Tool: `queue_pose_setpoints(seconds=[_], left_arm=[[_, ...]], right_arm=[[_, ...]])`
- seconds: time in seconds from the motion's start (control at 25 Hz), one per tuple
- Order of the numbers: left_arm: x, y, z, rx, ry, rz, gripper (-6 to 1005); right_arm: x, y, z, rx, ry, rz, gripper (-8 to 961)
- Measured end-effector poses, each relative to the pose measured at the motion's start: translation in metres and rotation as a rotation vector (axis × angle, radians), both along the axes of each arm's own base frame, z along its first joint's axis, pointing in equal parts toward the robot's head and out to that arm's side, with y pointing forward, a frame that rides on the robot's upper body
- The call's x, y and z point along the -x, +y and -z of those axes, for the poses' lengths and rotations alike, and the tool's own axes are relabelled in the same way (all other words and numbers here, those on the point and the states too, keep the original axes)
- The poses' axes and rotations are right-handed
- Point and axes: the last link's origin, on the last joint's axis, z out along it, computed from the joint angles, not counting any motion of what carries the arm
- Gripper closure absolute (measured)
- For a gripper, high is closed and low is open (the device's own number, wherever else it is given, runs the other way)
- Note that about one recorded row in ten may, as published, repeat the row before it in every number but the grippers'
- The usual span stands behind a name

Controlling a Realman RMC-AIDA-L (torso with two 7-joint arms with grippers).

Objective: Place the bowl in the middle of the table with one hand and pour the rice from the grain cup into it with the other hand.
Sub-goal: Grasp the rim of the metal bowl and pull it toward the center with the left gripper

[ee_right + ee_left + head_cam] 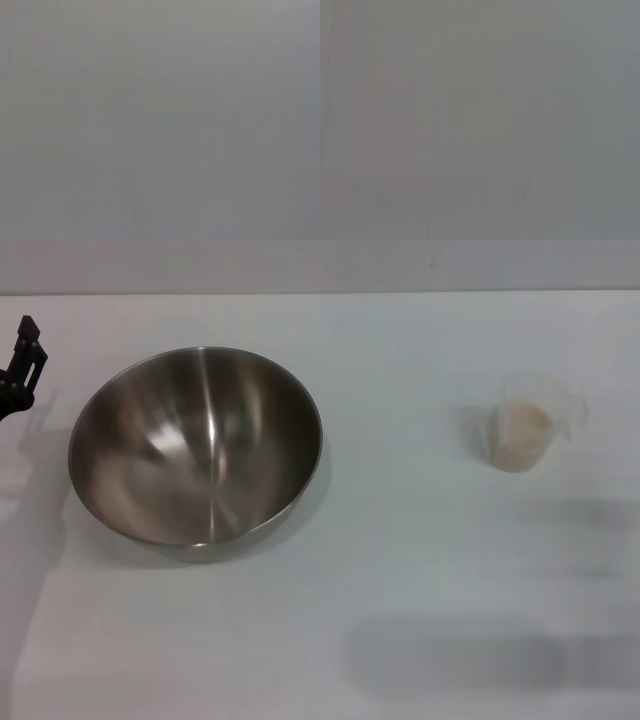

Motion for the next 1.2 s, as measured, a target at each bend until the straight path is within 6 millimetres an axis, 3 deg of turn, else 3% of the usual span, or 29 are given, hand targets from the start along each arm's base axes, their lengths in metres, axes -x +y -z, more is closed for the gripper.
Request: queue_pose_setpoints(seconds=[0.44, 0.72, 0.76, 0.92, 1.2], left_arm=[[-0.007, 0.004, 0.001, 0.021, -0.051, 0.009, 301], [-0.013, 0.023, 0.006, 0.153, -0.061, -0.102, 304], [-0.023, 0.033, 0.000, 0.185, -0.059, -0.135, 304], [-0.035, 0.041, -0.009, 0.193, -0.064, -0.149, 309], [-0.066, 0.041, -0.025, 0.204, -0.104, -0.158, 317]], right_arm=[[0.001, 0.001, 0.000, 0.000, 0.001, -0.002, 239], [0.001, 0.004, 0.002, 0.012, 0.002, 0.000, 240], [0.001, 0.005, 0.002, 0.015, 0.002, 0.002, 240], [0.001, 0.007, 0.003, 0.019, 0.001, 0.001, 240], [0.002, 0.008, 0.003, 0.020, -0.001, 0.000, 240]])
